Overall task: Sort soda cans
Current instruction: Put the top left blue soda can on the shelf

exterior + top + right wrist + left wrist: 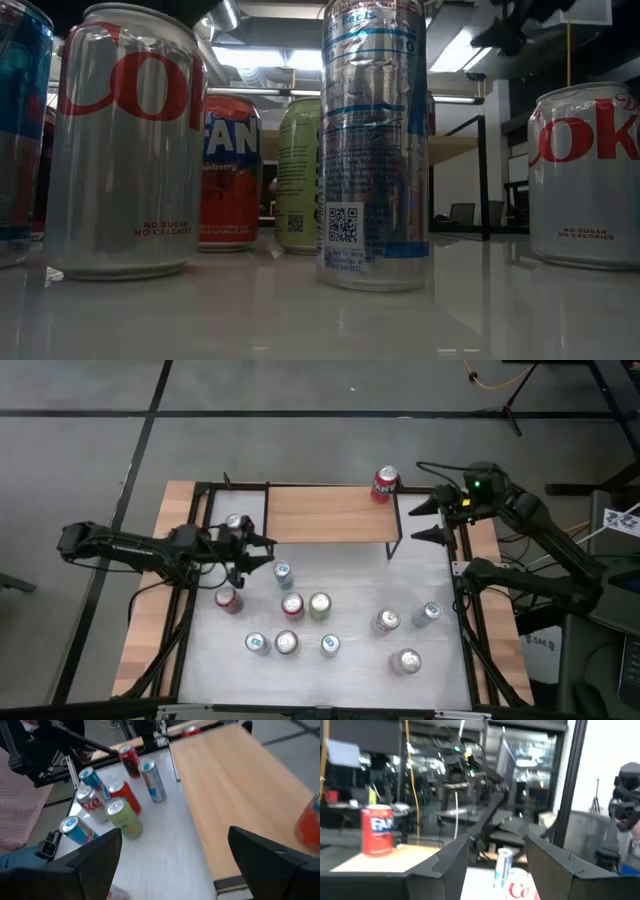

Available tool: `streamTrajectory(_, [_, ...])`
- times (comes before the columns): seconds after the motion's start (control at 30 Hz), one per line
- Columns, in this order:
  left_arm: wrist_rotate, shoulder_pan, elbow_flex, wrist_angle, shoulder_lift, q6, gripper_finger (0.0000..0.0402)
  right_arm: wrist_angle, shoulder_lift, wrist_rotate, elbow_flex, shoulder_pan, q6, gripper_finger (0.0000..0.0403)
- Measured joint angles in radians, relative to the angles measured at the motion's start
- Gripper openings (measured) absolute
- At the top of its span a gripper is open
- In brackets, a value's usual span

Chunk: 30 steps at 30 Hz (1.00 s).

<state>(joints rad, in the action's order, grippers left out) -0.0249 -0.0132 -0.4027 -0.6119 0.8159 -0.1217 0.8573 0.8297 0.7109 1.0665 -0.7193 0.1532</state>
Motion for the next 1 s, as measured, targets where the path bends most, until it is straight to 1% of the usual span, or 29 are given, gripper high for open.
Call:
streamTrajectory(0.13, [-0.022, -0.024, -0.135, 0.194, 0.096, 0.001, 0.0188, -0.001, -0.001, -0.002, -0.036, 0.000, 0.000, 0.0356])
streamTrajectory(0.27, [-0.081, -0.046, -0.264, 0.397, 0.174, 0.001, 0.0188, -0.004, -0.001, -0.002, -0.052, 0.000, 0.000, 0.0356])
streamTrajectory(0.4, [-0.137, -0.060, -0.377, 0.592, 0.231, 0.001, 0.0188, -0.027, -0.001, -0.002, -0.062, 0.000, 0.001, 0.0356])
streamTrajectory(0.5, [-0.182, -0.069, -0.436, 0.725, 0.260, 0.001, 0.0188, -0.038, -0.001, -0.002, -0.063, 0.000, 0.000, 0.0356])
streamTrajectory(0.7, [-0.280, -0.094, -0.463, 0.868, 0.272, -0.015, 0.0188, -0.045, -0.001, -0.003, -0.063, 0.000, 0.001, 0.0356])
streamTrajectory(0.8, [-0.320, -0.107, -0.463, 0.941, 0.272, -0.067, 0.0188, -0.045, -0.001, -0.002, -0.063, 0.000, 0.006, 0.0356])
streamTrajectory(1.0, [-0.334, -0.130, -0.463, 1.054, 0.277, -0.158, 0.0188, -0.044, -0.001, -0.003, -0.063, 0.000, 0.008, 0.0356])
